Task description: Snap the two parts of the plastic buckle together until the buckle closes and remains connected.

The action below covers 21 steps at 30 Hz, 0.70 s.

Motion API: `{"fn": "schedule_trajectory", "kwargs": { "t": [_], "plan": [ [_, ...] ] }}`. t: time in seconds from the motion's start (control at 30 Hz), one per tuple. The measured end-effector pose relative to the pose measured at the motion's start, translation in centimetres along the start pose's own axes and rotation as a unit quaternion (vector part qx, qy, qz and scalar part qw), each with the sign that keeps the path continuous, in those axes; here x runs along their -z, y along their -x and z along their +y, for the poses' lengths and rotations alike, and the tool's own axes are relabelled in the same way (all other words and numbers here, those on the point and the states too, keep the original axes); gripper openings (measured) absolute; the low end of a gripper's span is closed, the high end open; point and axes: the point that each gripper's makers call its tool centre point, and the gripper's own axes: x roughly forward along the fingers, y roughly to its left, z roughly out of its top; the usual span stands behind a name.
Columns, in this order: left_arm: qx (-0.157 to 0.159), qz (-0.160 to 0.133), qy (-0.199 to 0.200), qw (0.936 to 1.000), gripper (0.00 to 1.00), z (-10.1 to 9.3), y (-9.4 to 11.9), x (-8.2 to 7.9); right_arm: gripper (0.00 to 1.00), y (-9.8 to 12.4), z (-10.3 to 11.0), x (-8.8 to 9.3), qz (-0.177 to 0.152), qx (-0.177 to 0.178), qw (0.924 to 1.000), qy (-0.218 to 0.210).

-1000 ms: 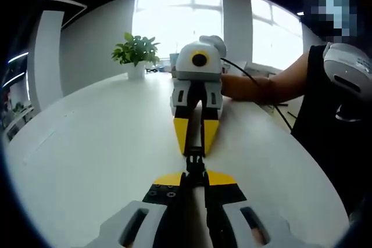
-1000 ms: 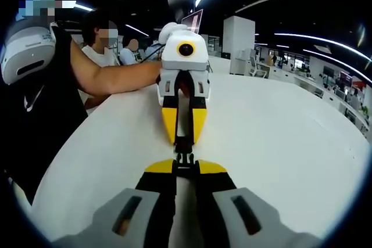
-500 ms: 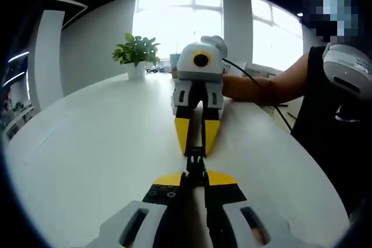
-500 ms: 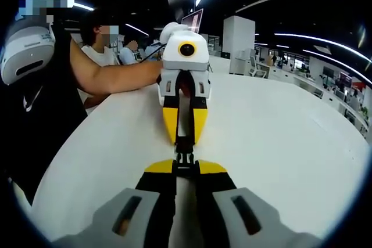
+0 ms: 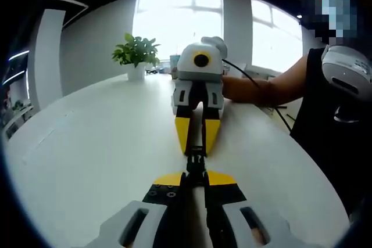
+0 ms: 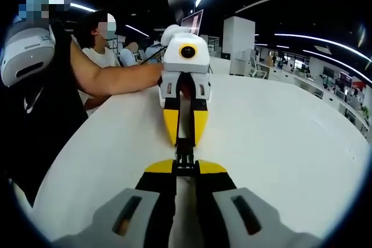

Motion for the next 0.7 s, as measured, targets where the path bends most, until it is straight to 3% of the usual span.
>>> {"fn": "schedule_trajectory", "kwargs": {
  "t": [0.7],
  "plan": [
    [0.002,0.001,0.000,1.0000,0.11,-0.08,-0.11,-0.05,0.11,-0.37,0.14,0.14,0.002,-0.005,1.0000,-0.003]
  ]
}}
